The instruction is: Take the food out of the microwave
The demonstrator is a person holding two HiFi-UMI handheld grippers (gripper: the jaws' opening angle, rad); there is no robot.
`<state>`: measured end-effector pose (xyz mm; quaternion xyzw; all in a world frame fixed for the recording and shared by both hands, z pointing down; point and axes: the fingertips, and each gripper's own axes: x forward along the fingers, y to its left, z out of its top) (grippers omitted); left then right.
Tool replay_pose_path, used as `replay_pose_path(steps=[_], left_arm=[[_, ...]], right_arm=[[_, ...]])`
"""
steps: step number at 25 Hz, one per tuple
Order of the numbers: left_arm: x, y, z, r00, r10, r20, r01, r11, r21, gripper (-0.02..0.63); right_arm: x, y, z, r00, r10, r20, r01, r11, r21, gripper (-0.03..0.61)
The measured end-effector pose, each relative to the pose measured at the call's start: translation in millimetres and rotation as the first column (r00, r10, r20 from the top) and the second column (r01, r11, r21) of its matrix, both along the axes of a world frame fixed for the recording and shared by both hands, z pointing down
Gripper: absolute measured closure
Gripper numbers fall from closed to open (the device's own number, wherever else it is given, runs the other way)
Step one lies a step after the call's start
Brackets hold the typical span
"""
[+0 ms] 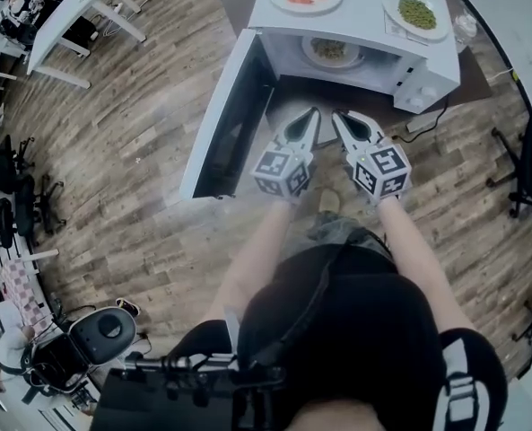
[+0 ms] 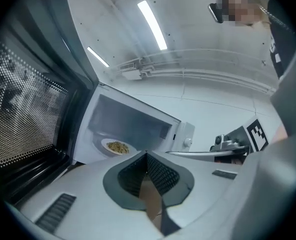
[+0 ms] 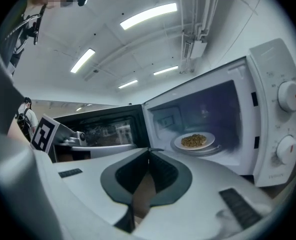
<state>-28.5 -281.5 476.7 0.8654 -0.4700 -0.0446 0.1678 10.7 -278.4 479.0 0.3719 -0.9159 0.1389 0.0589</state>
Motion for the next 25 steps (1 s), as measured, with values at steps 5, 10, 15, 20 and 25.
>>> replay_pose_path(steps=[5, 10, 15, 20, 25], left_arm=[[2.4, -21.1, 4.0, 0.999, -0.036, -0.005, 0.036, 0.999, 0.006, 0.612], [4.7, -38.1, 10.6, 0.999, -0.053, 0.006, 0.053, 0.999, 0.003, 0.612], [5.7, -50.1, 19.9, 0.999, -0.05, 0.022, 0.05, 0.999, -0.01, 0.612], [4.2, -62.2, 26.0, 0.999, -0.034, 0.028, 0.035, 0.999, -0.018, 0.612], [3.5, -71.6, 33.5, 0.999, -0.009, 0.038, 0.01, 1.0, -0.021, 0.612]], right_arm=[[2.6, -25.6, 6.3, 0.999, -0.033, -0.043, 0.033, 0.999, 0.009, 0.54], [4.3, -49.6, 13.3, 0.992, -0.051, -0.113, 0.054, 0.998, 0.032, 0.538], [4.2, -70.2, 18.7, 0.988, -0.049, -0.143, 0.054, 0.998, 0.035, 0.538], [5.0, -92.4, 25.4, 0.979, -0.014, -0.205, 0.024, 0.999, 0.045, 0.486], [9.3, -112.4, 32.4, 0.962, 0.048, -0.267, -0.032, 0.997, 0.065, 0.445]])
